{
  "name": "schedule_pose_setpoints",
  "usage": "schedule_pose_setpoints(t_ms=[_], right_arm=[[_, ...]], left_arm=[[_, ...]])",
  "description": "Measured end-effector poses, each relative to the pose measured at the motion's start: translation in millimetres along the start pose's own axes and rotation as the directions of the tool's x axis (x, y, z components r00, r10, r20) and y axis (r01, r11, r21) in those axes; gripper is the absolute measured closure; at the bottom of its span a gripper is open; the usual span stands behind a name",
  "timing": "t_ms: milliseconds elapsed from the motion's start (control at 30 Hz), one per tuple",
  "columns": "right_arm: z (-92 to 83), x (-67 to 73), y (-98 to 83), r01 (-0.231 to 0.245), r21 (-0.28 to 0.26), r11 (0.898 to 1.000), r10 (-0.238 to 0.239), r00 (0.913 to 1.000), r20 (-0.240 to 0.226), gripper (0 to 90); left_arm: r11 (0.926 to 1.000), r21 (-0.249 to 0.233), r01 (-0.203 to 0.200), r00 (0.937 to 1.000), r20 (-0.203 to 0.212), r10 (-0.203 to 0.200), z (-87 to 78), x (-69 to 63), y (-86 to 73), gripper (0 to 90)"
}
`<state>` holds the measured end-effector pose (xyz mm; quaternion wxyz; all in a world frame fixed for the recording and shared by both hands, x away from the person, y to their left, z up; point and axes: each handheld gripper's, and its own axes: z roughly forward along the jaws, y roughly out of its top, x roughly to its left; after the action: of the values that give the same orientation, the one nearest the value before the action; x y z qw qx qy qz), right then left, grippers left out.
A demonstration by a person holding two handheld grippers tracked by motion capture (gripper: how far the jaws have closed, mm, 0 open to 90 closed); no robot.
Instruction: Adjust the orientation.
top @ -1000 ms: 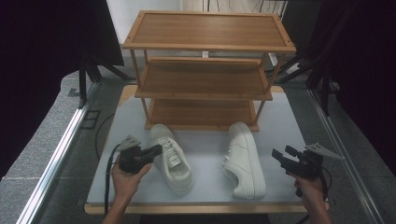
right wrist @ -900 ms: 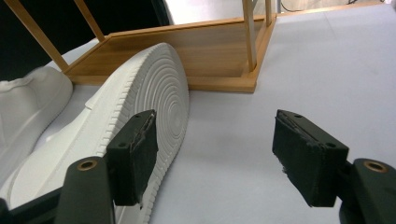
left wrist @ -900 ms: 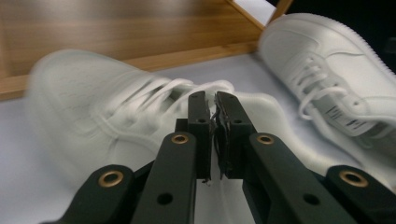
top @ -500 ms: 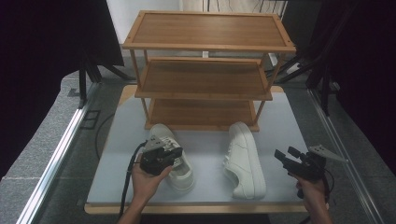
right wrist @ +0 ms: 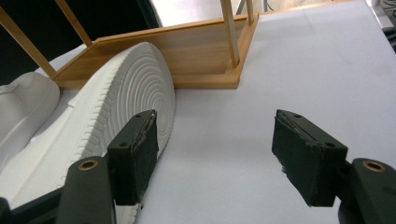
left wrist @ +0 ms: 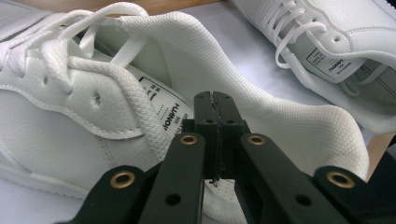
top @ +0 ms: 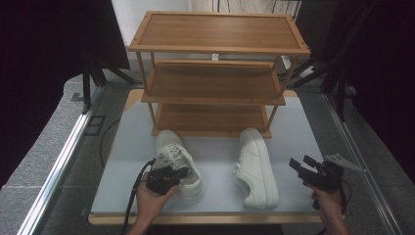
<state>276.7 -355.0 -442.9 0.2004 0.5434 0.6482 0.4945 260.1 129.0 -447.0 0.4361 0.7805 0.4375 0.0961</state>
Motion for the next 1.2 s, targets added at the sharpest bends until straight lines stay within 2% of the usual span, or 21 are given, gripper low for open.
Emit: schedule_pose_setpoints(t_ms=[333, 467, 533, 567, 600, 633, 667, 700, 733, 767, 800, 867, 1067, 1167, 1200], right_arm=[[-0.7, -0.3, -2.3, -0.002, 0.001, 1.000, 0.002, 1.0000, 0.008, 31.7], [-0.5, -0.5, -2.4, -0.007, 0.002, 1.000, 0.007, 0.9999, 0.010, 31.7], [0.1, 0.7, -3.0, -0.007, 0.006, 1.000, 0.007, 0.9999, 0.011, 31.8], [0.1, 0.8, -3.0, -0.004, 0.008, 1.000, 0.004, 0.9999, 0.010, 31.8], [0.1, 0.9, -3.1, -0.003, 0.008, 1.000, 0.003, 0.9999, 0.010, 31.8], [0.2, 0.8, -3.1, -0.004, 0.009, 1.000, 0.004, 0.9999, 0.010, 31.9], [0.5, 0.5, -3.3, -0.004, 0.007, 1.000, 0.004, 0.9999, 0.010, 31.9], [0.5, 0.5, -3.3, -0.004, 0.007, 1.000, 0.004, 0.9999, 0.010, 31.9], [0.9, -0.2, -3.5, -0.006, 0.011, 1.000, 0.006, 0.9999, 0.012, 31.9], [1.3, -0.4, -3.7, -0.007, 0.013, 1.000, 0.006, 0.9999, 0.013, 31.9], [1.6, -0.6, -3.8, -0.007, 0.014, 1.000, 0.007, 0.9999, 0.014, 31.9], [1.9, -0.6, -4.0, -0.005, 0.017, 1.000, 0.005, 0.9999, 0.013, 31.9], [3.0, 1.7, -4.9, 0.001, 0.015, 1.000, -0.002, 0.9999, 0.014, 32.2], [3.1, 5.8, -5.1, 0.025, 0.009, 1.000, -0.026, 0.9995, 0.016, 34.8], [2.4, 13.4, -3.6, 0.060, 0.010, 0.998, -0.060, 0.9982, 0.001, 36.7]], left_arm=[[0.9992, 0.038, 0.010, 0.9995, 0.030, -0.011, -10.9, 8.8, -3.3, 90.0], [0.9985, 0.052, 0.019, 0.9996, 0.019, -0.020, -17.2, 13.5, -4.7, 90.0], [0.9971, 0.070, 0.028, 0.9991, 0.029, -0.030, -25.3, 22.6, -6.5, 90.0], [0.9971, 0.070, 0.028, 0.9991, 0.029, -0.030, -25.3, 22.6, -6.5, 90.0], [0.9959, 0.080, 0.042, 0.9979, 0.045, -0.046, -31.9, 31.3, -8.3, 90.0], [0.9959, 0.080, 0.042, 0.9979, 0.045, -0.046, -31.9, 31.3, -8.3, 90.0], [0.9941, 0.092, 0.057, 0.9969, 0.049, -0.062, -38.2, 40.7, -9.5, 90.0], [0.9941, 0.092, 0.057, 0.9969, 0.049, -0.062, -38.2, 40.7, -9.5, 90.0], [0.9930, 0.095, 0.070, 0.9966, 0.036, -0.074, -44.1, 49.4, -10.2, 89.9], [0.9930, 0.095, 0.070, 0.9966, 0.036, -0.074, -44.1, 49.4, -10.2, 89.9], [0.9927, 0.084, 0.087, 0.9954, 0.034, -0.090, -49.7, 57.4, -11.4, 89.9], [0.9932, 0.071, 0.092, 0.9950, 0.031, -0.095, -53.5, 62.7, -12.5, 90.0], [0.9944, 0.063, 0.085, 0.9951, 0.045, -0.088, -56.7, 68.1, -12.9, 90.0], [0.9956, 0.060, 0.072, 0.9961, 0.048, -0.075, -57.0, 66.7, -12.3, 87.7], [0.9975, 0.039, 0.059, 0.9959, 0.066, -0.061, -59.8, 64.6, -11.1, 85.4]])
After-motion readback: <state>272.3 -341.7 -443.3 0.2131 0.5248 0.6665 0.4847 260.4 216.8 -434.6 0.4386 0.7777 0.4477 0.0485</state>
